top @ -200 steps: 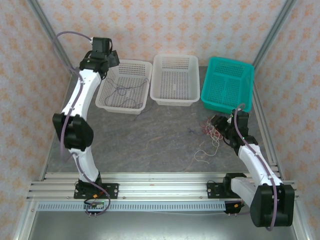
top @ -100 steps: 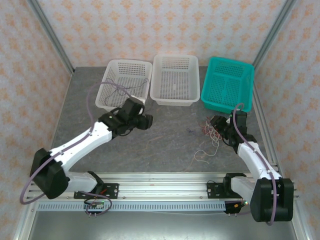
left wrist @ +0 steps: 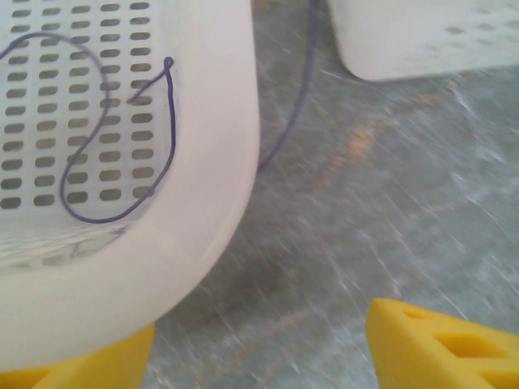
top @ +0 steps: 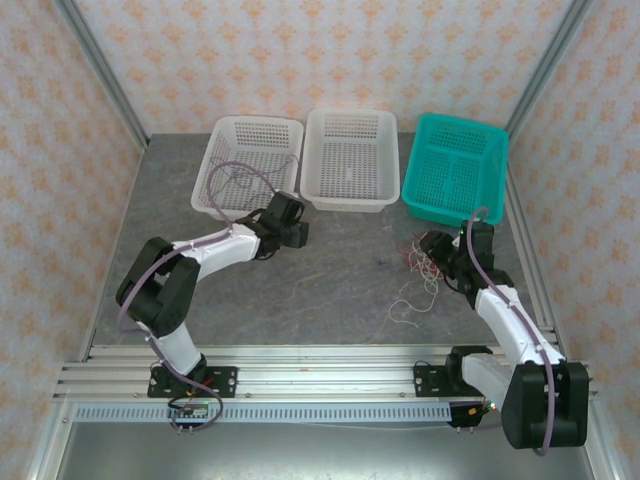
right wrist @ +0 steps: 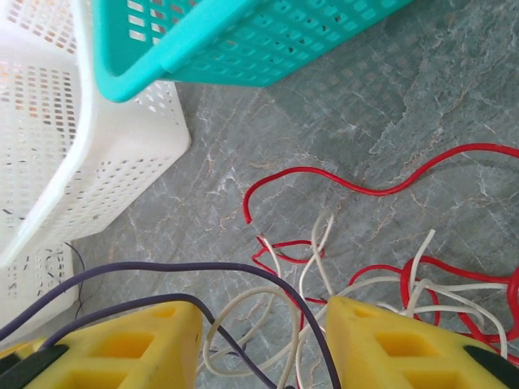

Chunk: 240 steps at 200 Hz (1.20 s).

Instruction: Untangle the cables

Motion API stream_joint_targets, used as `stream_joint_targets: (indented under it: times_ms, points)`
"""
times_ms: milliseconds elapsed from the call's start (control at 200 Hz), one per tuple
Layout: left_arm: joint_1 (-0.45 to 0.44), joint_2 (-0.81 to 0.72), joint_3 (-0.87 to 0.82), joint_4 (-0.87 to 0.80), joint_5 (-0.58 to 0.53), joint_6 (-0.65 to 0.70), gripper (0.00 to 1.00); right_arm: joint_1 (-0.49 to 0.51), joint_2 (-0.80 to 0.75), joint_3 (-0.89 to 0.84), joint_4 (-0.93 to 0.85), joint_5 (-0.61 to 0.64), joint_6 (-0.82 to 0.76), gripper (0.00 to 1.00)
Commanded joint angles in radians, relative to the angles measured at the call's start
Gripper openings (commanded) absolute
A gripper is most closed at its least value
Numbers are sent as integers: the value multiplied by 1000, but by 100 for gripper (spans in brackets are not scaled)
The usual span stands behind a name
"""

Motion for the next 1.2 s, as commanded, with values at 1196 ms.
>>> stream_joint_targets:
  times_ms: [1196]
  points:
    - [76,-274,-198,387,139,-59,86,6,-14,-9,5,23,20,44]
